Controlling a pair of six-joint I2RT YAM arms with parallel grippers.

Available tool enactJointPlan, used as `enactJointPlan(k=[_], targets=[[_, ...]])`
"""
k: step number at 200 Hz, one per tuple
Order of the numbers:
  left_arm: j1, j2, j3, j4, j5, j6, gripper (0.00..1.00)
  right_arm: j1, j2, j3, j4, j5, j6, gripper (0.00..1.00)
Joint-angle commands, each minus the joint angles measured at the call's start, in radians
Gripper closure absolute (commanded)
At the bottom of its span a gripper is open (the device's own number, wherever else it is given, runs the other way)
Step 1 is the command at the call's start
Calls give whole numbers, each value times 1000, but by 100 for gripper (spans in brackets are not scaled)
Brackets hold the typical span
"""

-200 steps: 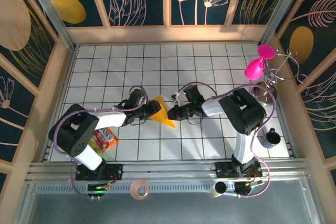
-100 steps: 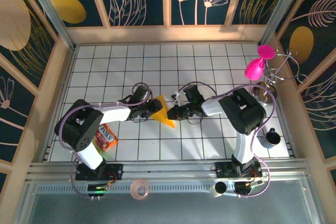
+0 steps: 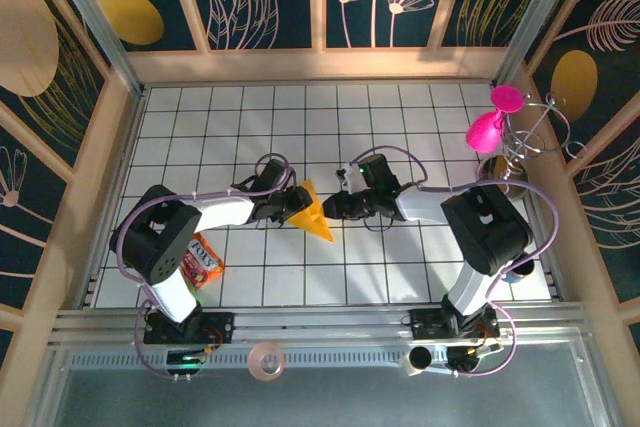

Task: Fold a paper plane with a square sheet of paper (pick it up from the middle)
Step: Fourth fold the wing at the center of the table.

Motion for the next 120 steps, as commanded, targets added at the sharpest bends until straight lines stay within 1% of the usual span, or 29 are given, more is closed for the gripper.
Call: enactJointPlan(k=[1, 36, 120], targets=[[8, 109, -66, -210, -117, 13, 49, 37, 8, 23, -72, 75, -55, 68], [8, 134, -66, -238, -134, 11, 47, 65, 37, 41, -85, 108, -74, 69], [7, 162, -62, -249, -136, 7, 45, 71, 87, 46, -66, 76, -108, 74]])
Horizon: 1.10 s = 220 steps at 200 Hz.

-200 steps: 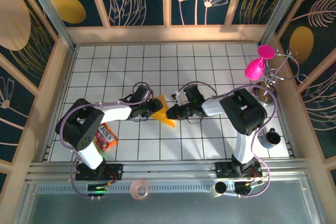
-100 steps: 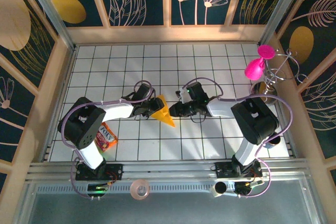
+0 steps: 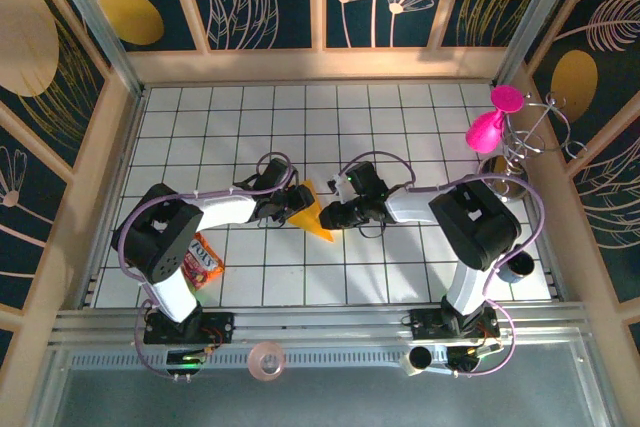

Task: Fold a paper plane with a square sheet of paper (pick it up from the middle)
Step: Fourth fold the wing at the center of the table.

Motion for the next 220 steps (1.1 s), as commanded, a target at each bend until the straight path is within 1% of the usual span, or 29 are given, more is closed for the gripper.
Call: enactJointPlan(k=[1, 53, 76, 139, 163, 191, 214, 220], targets=[[14, 143, -82, -227, -120, 7, 45, 5, 26, 14, -3, -12, -31, 74], [14, 145, -75, -225, -115, 6, 44, -14, 48, -10, 34, -65, -26, 80], [14, 144, -73, -225, -112, 7, 44, -23, 59, -17, 43, -84, -23, 85], [14, 116, -47, -233, -112, 20, 44, -58, 88, -46, 100, -170, 4, 95], [13, 82, -19, -235, -110, 34, 44, -78, 104, -59, 135, -220, 28, 100], [14, 21, 49, -234, -117, 67, 44, -101, 117, -67, 159, -262, 52, 100], [14, -35, 99, -182, -92, 100, 42, -108, 119, -62, 152, -275, 65, 100], [14, -79, 104, -160, -87, 105, 42, -108, 120, -62, 154, -278, 69, 100]])
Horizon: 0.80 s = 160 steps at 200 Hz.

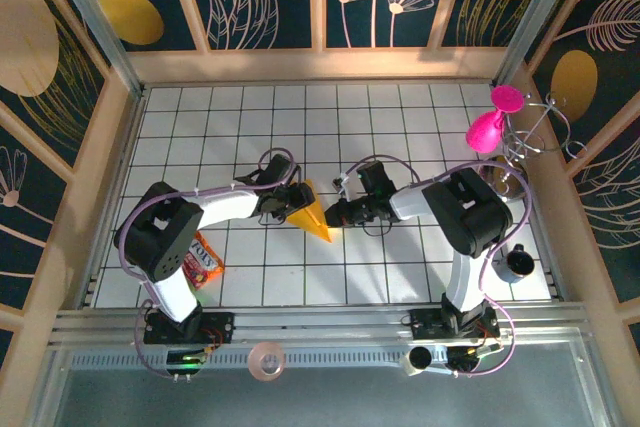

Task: Fold a paper plane with a square sheet of paper (pick it up from the middle)
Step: Fourth fold the wing at the center of the table.

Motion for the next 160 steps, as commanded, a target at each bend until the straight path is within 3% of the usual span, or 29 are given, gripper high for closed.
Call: enactJointPlan(k=[1, 43, 98, 160], targets=[[14, -78, 31, -54, -60, 56, 42, -13, 28, -22, -25, -31, 26, 100], [15, -211, -80, 142, 12, 50, 44, -13, 36, -16, -24, -53, 52, 100], [14, -172, -202, 426, 216, -12, 64, -13, 48, -4, -31, -62, 59, 100], [14, -91, -189, 447, 244, -21, 70, -13, 54, -1, -42, -61, 55, 100]])
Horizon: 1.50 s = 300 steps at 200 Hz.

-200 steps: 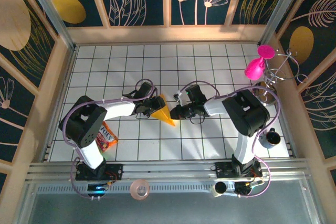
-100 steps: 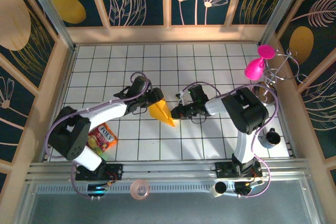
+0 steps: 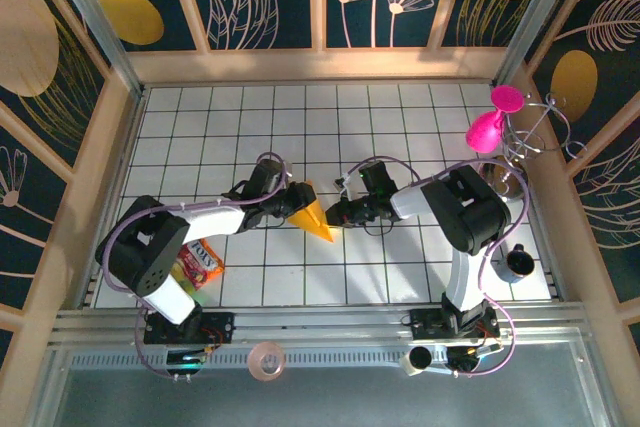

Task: Fold a paper plane with a square sheet of paper (pick it up from the middle)
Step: Fourth fold the wing at the center of the table.

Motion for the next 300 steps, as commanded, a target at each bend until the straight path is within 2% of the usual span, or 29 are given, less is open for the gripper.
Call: enactJointPlan(k=[1, 84, 129, 150, 244, 300], targets=[[2, 23, 9, 50, 31, -9, 70, 2, 33, -3, -53, -7, 7, 100], [2, 108, 66, -29, -21, -8, 73, 2, 20, 9, -79, -1, -6, 100], [1, 137, 89, -92, -53, -12, 74, 1, -61, -21, -58, -10, -3, 79], [2, 143, 98, -101, -58, -10, 74, 2, -95, -29, -71, -3, -14, 75], [2, 154, 122, -109, -46, 1, 74, 5, -97, -15, -205, 119, -102, 77], [2, 155, 124, -110, -43, 5, 74, 16, -62, -2, -230, 158, -110, 83]])
